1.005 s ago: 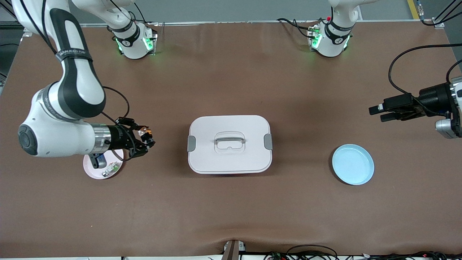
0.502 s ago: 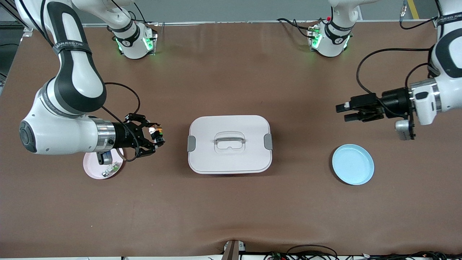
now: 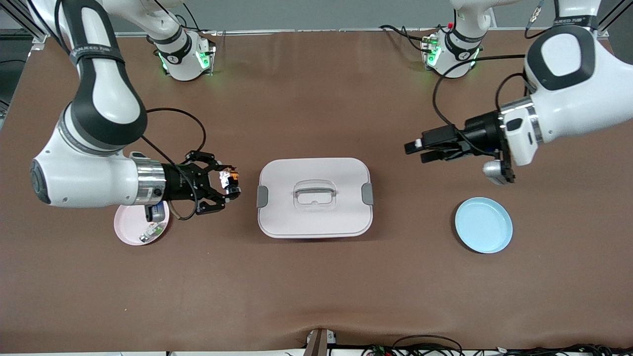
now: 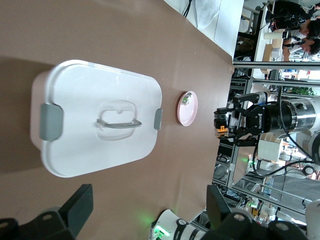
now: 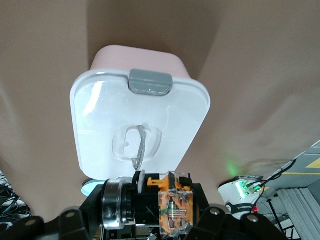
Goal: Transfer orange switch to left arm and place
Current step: 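Carry the switch above the box toward the left gripper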
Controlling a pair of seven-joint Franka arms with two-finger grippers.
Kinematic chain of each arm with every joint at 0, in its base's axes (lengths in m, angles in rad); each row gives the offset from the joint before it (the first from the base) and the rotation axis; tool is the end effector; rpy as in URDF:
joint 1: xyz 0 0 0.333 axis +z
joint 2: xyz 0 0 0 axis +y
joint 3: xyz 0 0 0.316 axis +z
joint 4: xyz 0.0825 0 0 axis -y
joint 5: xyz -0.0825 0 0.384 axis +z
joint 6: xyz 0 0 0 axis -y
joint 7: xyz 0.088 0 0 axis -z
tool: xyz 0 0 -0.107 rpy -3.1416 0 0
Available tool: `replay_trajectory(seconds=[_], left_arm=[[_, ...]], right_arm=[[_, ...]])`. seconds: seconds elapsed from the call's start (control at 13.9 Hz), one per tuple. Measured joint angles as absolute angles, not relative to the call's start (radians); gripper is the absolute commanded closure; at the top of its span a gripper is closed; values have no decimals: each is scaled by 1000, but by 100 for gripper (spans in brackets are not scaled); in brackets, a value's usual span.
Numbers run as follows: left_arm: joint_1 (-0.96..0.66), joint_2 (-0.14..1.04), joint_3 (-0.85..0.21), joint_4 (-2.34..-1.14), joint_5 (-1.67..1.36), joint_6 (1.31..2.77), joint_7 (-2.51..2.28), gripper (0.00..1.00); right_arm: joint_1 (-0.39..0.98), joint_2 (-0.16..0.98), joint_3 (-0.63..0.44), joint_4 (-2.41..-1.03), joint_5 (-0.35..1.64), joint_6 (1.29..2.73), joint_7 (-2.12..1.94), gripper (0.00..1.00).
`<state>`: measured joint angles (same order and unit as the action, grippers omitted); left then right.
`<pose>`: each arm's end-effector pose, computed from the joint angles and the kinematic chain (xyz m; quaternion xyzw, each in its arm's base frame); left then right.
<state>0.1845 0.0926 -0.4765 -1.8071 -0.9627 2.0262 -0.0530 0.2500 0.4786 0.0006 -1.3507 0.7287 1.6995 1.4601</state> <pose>0.5717 -0.2112 0.5304 0.8897 0.0712 -0.0204 0.4505 0.6534 0.2324 0.4629 -0.7280 0.5865 0.3038 0.1837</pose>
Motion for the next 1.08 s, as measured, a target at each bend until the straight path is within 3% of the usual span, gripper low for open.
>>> replay_trajectory(seconds=[0.36,0.65,0.86,1.08], left_arm=[[183,83,-604,-1776,-963,2093,-280,0],[154,96,-730,-1779,-963,2334,-470,0],[38,135,-744,-1785,-963,2527,-565,0],[-31,174,-744,-1790,-961,2625,-581,0]], right_arm=[[344,479,1,-1330,729,1773,1577,100],[378,478,0,-1284,729,1777,1664,100],[391,478,0,-1265,729,1758,1727,100],[411,476,0,-1251,729,1728,1762,100]])
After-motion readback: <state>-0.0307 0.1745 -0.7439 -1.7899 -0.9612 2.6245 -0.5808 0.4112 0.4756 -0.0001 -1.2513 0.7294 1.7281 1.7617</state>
